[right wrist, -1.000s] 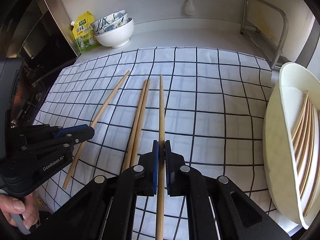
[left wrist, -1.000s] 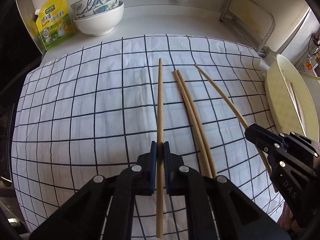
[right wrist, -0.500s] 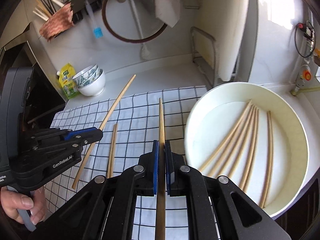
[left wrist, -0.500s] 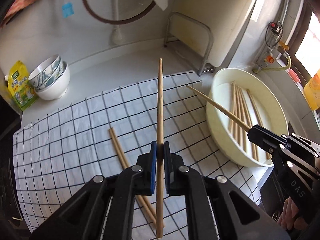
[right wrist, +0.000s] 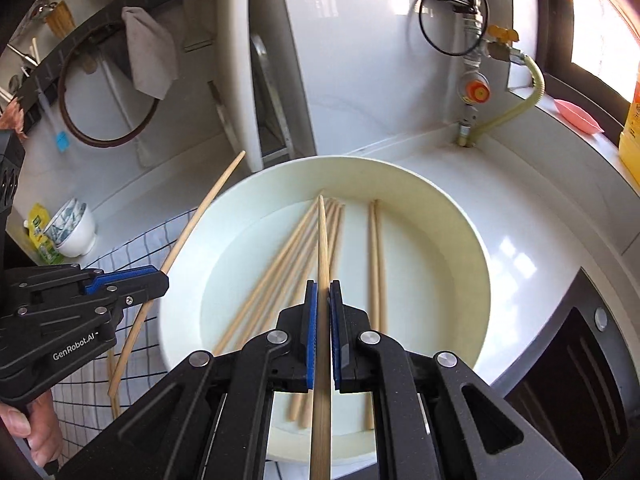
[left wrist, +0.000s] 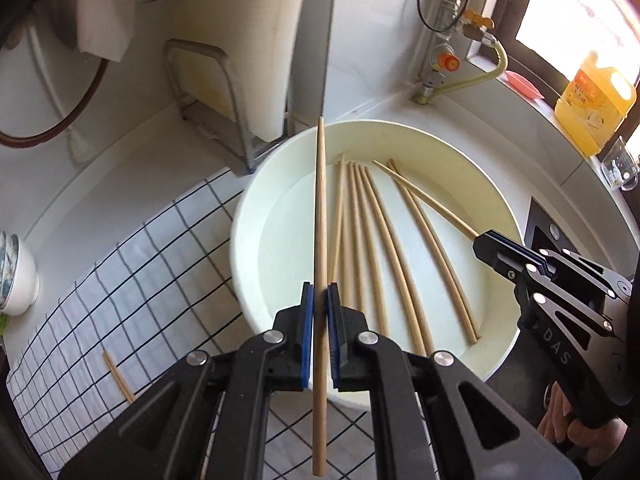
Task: Organize utensils
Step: 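Lift and carry both held chopsticks over the white basin, then open both tools to release the chopsticks into the basin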
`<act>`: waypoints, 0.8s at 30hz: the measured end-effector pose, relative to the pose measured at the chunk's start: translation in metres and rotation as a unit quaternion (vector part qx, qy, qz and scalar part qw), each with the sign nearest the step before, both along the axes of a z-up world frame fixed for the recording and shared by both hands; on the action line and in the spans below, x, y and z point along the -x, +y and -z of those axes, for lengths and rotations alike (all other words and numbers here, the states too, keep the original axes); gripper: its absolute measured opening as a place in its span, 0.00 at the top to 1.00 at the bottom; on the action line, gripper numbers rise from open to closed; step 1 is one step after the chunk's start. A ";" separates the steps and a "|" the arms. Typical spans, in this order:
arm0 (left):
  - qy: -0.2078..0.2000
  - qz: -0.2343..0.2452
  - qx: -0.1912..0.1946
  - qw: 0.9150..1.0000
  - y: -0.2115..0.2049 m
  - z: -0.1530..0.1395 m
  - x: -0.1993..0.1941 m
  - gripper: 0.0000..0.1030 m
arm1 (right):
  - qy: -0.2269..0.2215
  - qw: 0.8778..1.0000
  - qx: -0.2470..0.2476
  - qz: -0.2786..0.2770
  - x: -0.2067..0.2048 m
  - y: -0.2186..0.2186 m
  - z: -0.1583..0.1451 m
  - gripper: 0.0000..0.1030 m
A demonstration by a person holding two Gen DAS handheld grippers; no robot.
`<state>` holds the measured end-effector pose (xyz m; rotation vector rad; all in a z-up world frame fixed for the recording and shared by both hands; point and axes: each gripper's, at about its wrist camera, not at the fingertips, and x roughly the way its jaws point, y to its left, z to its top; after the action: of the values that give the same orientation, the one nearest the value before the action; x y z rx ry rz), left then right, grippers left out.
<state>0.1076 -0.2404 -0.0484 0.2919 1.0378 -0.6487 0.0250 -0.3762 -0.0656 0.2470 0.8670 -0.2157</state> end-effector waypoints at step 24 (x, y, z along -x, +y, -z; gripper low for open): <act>0.000 -0.020 0.003 1.000 -0.015 0.009 -0.018 0.50 | 0.022 0.999 -0.024 0.031 -0.002 -0.017 0.023 0.75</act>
<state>0.1252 -0.2551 -0.0572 0.2659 1.0391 -0.6155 0.0268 -0.3929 -0.0890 0.3157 0.9096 -0.2592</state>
